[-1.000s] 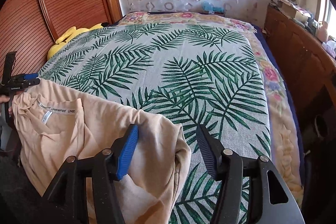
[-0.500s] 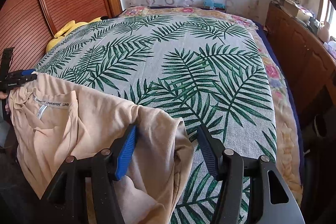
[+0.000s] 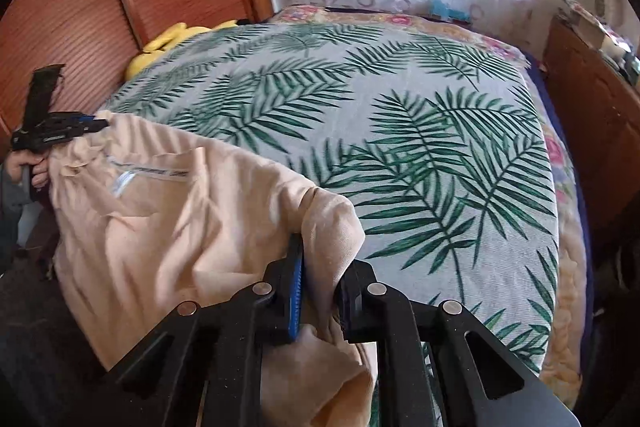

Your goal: Fold small clothes

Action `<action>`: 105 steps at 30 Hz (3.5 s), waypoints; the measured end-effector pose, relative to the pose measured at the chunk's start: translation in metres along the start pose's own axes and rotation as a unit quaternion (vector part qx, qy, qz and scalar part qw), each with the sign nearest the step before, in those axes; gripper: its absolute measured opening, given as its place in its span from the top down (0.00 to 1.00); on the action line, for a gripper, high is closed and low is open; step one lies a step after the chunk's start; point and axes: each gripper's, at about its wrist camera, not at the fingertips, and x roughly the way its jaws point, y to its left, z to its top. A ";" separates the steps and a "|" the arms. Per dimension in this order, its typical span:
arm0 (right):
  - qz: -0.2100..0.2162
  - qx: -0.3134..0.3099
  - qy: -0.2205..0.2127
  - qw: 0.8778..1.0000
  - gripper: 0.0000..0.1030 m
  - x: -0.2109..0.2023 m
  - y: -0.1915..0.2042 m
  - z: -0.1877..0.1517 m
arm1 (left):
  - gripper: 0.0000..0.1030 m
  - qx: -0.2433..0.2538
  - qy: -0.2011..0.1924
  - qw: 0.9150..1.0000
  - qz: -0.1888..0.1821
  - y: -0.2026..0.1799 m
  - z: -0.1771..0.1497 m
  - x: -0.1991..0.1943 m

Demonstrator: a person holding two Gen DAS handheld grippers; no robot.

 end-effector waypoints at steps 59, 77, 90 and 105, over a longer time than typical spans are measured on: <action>-0.096 -0.070 -0.176 0.977 0.90 -0.161 0.013 0.212 | 0.92 0.002 -0.248 0.961 0.125 0.031 0.222 -0.091; -0.117 0.021 -0.047 0.992 0.89 0.015 -0.040 0.311 | 0.92 -0.029 -0.120 0.983 0.136 0.082 0.253 0.105; -0.145 0.048 -0.053 0.987 0.63 0.030 -0.034 0.295 | 0.59 -0.030 -0.116 0.986 0.121 0.086 0.235 0.114; -0.091 0.085 -0.038 0.991 0.52 -0.040 0.018 0.188 | 0.23 -0.010 -0.069 0.994 0.079 0.036 0.173 0.112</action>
